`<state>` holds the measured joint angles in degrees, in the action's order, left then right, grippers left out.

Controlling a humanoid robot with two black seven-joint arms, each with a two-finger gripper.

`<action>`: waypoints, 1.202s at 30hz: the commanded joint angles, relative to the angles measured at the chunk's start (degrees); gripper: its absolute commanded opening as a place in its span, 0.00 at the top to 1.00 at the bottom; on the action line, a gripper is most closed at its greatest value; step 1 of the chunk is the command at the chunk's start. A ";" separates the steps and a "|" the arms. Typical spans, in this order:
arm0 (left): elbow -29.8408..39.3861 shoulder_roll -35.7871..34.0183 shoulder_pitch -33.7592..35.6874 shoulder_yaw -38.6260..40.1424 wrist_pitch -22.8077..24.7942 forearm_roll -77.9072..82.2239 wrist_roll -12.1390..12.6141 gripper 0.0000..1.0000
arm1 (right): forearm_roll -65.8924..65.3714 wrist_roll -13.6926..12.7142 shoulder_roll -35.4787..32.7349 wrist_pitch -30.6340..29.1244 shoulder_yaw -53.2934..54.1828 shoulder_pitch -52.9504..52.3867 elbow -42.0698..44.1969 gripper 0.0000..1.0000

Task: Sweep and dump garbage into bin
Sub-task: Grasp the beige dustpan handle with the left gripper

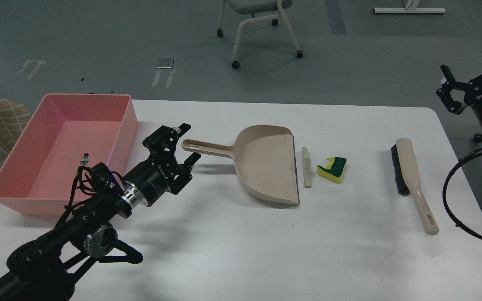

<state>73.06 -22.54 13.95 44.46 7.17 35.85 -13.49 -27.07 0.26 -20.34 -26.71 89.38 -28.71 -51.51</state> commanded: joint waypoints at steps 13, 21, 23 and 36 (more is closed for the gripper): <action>-13.99 5.84 6.08 -3.33 0.03 0.01 -0.57 0.21 | 0.00 0.00 -0.93 -0.01 1.58 1.11 0.10 0.00; -13.47 7.25 7.05 -3.42 -0.58 -0.08 -0.66 0.23 | 0.00 0.00 -0.93 -0.01 2.11 2.16 0.01 0.00; -14.08 7.16 7.58 -3.59 -0.58 0.01 -0.75 0.24 | 0.00 0.00 -0.93 -0.01 2.11 2.16 0.01 0.00; -14.70 6.90 9.69 -7.55 -2.34 0.01 -0.75 0.51 | 0.00 -0.08 -0.93 -0.01 2.11 3.04 -0.52 0.00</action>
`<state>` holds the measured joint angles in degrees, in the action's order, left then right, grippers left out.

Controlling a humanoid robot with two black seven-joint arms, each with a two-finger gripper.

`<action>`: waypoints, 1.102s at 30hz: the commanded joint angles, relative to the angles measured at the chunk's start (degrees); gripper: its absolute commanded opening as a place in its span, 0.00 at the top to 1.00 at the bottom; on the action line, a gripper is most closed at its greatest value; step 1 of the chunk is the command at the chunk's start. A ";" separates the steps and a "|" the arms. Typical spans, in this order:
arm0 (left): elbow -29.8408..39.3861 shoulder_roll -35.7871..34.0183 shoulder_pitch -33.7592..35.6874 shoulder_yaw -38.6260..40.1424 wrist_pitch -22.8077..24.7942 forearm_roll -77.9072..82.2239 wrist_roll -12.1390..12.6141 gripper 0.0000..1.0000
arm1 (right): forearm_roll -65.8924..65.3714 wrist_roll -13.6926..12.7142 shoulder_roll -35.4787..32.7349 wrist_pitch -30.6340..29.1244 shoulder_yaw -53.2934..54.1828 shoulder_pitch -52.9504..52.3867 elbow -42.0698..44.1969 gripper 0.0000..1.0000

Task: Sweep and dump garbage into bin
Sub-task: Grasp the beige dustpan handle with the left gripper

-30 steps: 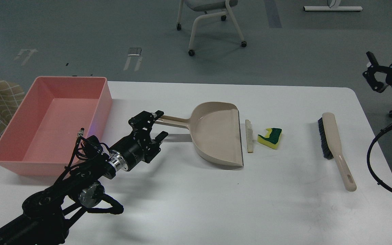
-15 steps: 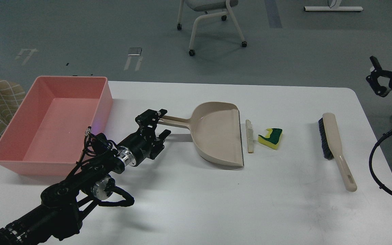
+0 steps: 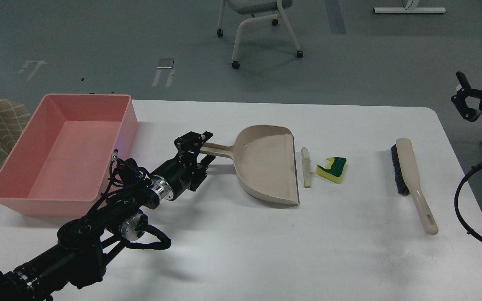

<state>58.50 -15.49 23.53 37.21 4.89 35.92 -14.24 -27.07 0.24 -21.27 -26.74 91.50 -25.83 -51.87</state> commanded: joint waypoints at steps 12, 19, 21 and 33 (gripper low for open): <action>-1.90 -0.33 0.90 0.15 0.12 -0.59 0.00 0.45 | 0.00 -0.06 0.00 0.02 0.00 0.16 -0.43 0.00; -4.71 0.20 1.52 0.15 0.12 -0.59 0.09 0.35 | 0.00 -0.07 0.00 0.02 0.00 0.16 -0.43 0.00; -5.15 0.29 1.60 0.41 0.12 -0.59 0.00 0.35 | 0.00 -0.06 0.00 0.02 0.00 0.16 -0.34 0.00; -7.26 1.17 3.28 0.50 -0.06 -0.94 -0.53 0.37 | 0.00 -0.07 0.00 0.02 0.00 0.16 -0.34 0.00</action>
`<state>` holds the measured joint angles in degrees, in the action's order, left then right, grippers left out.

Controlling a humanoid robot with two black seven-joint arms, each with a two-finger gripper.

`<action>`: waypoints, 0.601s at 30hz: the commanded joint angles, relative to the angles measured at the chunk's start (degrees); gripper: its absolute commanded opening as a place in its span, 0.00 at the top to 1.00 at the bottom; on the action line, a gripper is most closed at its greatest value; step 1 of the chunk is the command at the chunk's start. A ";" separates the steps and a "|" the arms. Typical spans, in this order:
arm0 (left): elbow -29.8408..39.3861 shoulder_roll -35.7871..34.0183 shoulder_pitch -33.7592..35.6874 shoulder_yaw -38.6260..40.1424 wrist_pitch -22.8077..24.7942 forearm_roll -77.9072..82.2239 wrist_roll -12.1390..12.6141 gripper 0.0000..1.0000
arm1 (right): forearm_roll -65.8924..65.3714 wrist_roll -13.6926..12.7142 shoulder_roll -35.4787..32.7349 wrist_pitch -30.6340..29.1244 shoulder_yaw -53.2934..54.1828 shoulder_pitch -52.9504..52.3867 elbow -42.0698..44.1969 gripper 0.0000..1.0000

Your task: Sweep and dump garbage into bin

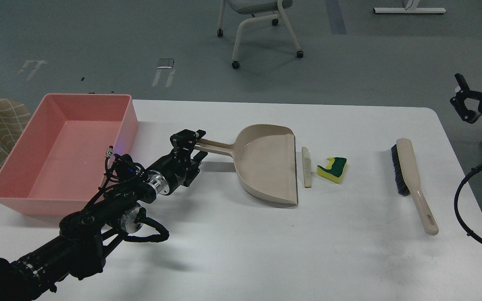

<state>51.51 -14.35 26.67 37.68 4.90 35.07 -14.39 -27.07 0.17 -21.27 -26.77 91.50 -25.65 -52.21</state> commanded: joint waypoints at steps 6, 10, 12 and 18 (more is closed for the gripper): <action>-0.27 0.11 0.13 -0.59 -0.07 0.35 -3.80 0.59 | 0.00 0.09 0.00 -0.04 0.00 -0.02 0.09 0.00; -0.27 0.11 0.13 -0.68 -0.16 0.52 -4.15 0.63 | 0.00 0.00 0.00 0.05 0.00 -0.02 0.09 0.00; -0.27 0.11 0.13 -0.68 -0.16 0.61 -4.15 0.64 | 0.00 0.00 0.00 0.05 0.00 -0.02 0.09 0.00; -0.27 0.11 0.05 -0.68 -0.16 0.70 -4.15 0.75 | 0.00 0.00 0.00 -0.04 -0.09 0.07 0.18 0.00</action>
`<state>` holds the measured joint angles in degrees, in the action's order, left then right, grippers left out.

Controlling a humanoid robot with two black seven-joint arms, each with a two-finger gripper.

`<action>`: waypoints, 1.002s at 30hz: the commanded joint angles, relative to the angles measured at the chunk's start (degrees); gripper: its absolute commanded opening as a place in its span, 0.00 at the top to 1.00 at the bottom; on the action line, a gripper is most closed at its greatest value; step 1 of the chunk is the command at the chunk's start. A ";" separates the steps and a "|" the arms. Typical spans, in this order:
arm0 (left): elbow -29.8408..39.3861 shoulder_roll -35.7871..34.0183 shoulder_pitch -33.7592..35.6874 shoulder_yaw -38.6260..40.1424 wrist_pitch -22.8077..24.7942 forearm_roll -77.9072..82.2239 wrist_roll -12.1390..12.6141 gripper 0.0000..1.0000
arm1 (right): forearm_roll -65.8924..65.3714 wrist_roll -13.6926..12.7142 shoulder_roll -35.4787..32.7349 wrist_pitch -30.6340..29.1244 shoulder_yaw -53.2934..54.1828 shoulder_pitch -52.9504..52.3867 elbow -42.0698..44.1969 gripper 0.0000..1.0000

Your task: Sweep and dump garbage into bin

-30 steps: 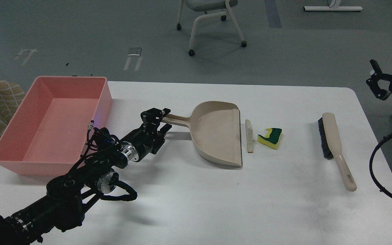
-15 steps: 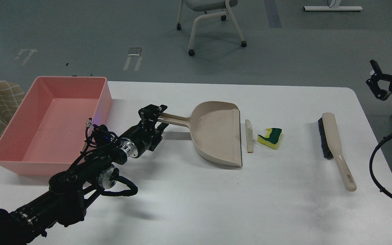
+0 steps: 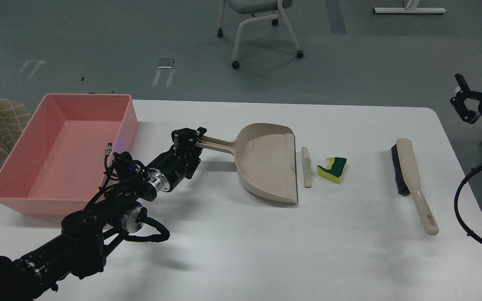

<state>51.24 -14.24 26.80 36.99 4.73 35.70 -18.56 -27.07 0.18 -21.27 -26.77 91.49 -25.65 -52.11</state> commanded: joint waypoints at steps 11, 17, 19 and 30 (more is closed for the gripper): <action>0.09 -0.53 0.09 -0.08 0.20 0.42 -1.47 0.83 | 0.00 0.09 0.00 -0.04 -0.09 0.25 0.08 0.00; 1.06 -1.14 0.53 -0.08 0.20 3.58 -2.97 0.87 | -0.17 0.09 -0.61 -0.48 0.00 0.43 -0.80 0.00; 1.14 -1.76 0.97 -0.08 0.28 5.51 -3.58 0.88 | -0.96 0.09 -2.89 -0.56 -0.79 0.43 -2.20 0.00; 3.61 -6.33 1.15 -0.08 0.37 8.07 -4.46 0.95 | -27.14 2.55 -9.22 -0.04 -0.97 7.10 -13.45 0.01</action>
<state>54.64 -19.90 27.96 36.91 5.05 43.72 -22.97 -48.78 2.53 -29.02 -26.74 90.58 -20.45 -63.41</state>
